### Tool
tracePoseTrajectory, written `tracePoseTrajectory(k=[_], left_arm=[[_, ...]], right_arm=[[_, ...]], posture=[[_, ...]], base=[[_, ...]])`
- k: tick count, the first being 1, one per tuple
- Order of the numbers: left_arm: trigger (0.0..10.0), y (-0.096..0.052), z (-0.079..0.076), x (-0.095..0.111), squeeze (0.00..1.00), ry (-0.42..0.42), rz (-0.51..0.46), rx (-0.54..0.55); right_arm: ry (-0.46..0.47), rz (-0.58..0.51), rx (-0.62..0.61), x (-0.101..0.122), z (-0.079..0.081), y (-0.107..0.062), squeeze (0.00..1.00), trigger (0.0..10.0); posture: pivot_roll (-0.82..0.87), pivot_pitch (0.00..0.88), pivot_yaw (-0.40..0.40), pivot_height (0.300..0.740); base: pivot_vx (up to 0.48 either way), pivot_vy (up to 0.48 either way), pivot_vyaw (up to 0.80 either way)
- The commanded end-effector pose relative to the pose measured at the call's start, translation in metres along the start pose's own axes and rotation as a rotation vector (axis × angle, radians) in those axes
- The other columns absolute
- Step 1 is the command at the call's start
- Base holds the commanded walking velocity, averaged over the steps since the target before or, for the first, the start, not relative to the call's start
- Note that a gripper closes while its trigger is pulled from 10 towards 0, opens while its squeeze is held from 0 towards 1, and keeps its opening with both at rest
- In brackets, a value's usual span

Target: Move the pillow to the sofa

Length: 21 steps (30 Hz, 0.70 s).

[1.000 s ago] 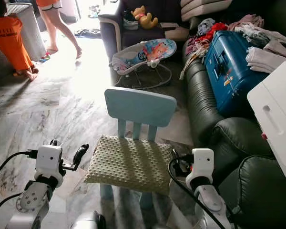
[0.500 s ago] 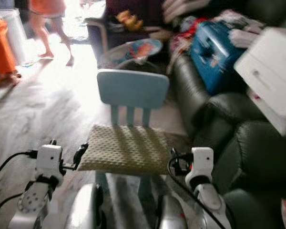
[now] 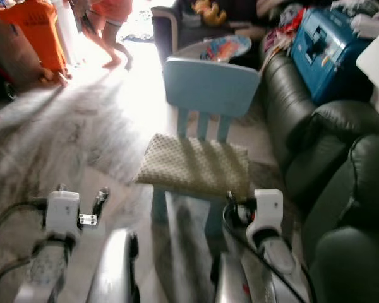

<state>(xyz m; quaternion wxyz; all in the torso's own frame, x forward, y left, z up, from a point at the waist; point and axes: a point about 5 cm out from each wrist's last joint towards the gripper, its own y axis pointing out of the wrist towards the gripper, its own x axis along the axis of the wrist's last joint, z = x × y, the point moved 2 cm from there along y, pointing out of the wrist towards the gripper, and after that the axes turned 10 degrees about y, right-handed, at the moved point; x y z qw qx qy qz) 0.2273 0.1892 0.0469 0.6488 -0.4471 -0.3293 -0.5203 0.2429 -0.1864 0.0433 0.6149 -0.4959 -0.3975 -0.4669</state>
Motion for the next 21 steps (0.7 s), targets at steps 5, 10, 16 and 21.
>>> tracePoseTrajectory(k=[5, 10, 16, 21], left_arm=[[10.0, 0.0082, 0.0019, 0.0154, 0.00, 0.004, -0.050, 0.004], [10.0, 0.0079, 0.0017, 0.0150, 0.00, 0.003, -0.048, 0.005], [10.0, 0.0084, 0.0016, 0.0153, 0.00, 0.001, -0.047, 0.008], [10.0, 0.0086, 0.0017, 0.0155, 0.00, -0.001, -0.046, 0.013]], right_arm=[[0.012, -0.001, 0.013, -0.0004, 0.0023, -0.0004, 0.00, 10.0], [0.015, 0.001, 0.019, -0.0005, 0.0026, -0.0001, 0.00, 10.0], [0.016, -0.003, 0.025, 0.0007, 0.0033, 0.0012, 0.00, 10.0], [0.018, -0.004, 0.031, 0.0019, 0.0037, 0.0031, 0.00, 10.0]], posture=[[-0.01, 0.000, -0.028, 0.591], [-0.01, 0.000, -0.028, 0.561], [-0.01, 0.000, -0.028, 0.536], [-0.01, 0.000, -0.028, 0.536]], base=[[0.000, 0.000, 0.00], [0.000, 0.000, 0.00], [0.000, 0.000, 0.00], [0.000, 0.000, 0.00]])
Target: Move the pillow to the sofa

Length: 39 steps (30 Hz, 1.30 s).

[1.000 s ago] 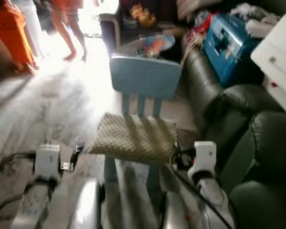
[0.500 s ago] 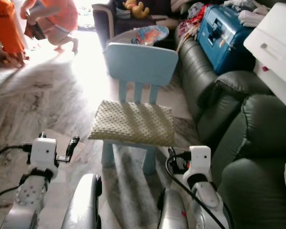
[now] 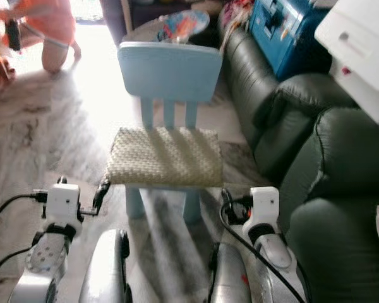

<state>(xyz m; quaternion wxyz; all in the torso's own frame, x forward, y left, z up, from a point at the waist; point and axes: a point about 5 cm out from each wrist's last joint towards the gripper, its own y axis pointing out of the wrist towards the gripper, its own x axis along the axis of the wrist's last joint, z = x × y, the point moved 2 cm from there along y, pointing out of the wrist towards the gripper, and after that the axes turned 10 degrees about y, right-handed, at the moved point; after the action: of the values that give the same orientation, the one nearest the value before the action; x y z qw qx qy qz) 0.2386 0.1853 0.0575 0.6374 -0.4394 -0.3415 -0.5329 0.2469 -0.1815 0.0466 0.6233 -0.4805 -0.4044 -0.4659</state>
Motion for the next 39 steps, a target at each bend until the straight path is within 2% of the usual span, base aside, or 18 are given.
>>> tracePoseTrajectory(k=[1, 7, 20, 30, 39], left_arm=[[10.0, 0.0005, 0.0009, 0.0019, 0.00, 0.002, -0.002, 0.009], [10.0, 0.0021, -0.0007, 0.0025, 0.00, -0.001, -0.001, 0.008], [10.0, 0.0042, 0.0020, 0.0059, 0.00, 0.007, -0.011, 0.028], [10.0, 0.0043, 0.0045, 0.0053, 0.00, 0.017, -0.008, 0.042], [10.0, 0.0048, 0.0031, 0.0051, 0.00, 0.008, -0.009, 0.039]], right_arm=[[0.006, 0.006, -0.003, -0.0014, -0.0016, -0.0002, 0.00, 10.0], [0.010, 0.006, 0.015, -0.0015, 0.0019, 0.0004, 0.00, 10.0], [-0.009, -0.001, 0.043, 0.0030, 0.0048, 0.0056, 0.00, 10.0], [-0.017, -0.004, 0.057, 0.0039, 0.0065, 0.0067, 0.00, 10.0], [-0.025, -0.004, 0.059, 0.0036, 0.0071, 0.0069, 0.00, 10.0]], posture=[[-0.01, 0.000, -0.028, 0.536], [-0.01, 0.000, -0.030, 0.496], [-0.01, 0.000, -0.030, 0.496], [-0.01, 0.000, -0.030, 0.496], [-0.01, 0.000, -0.031, 0.496]], base=[[0.000, 0.000, 0.00], [0.000, 0.000, 0.00], [0.000, 0.000, 0.00], [0.332, 0.000, 0.00], [0.354, 0.000, 0.36]])
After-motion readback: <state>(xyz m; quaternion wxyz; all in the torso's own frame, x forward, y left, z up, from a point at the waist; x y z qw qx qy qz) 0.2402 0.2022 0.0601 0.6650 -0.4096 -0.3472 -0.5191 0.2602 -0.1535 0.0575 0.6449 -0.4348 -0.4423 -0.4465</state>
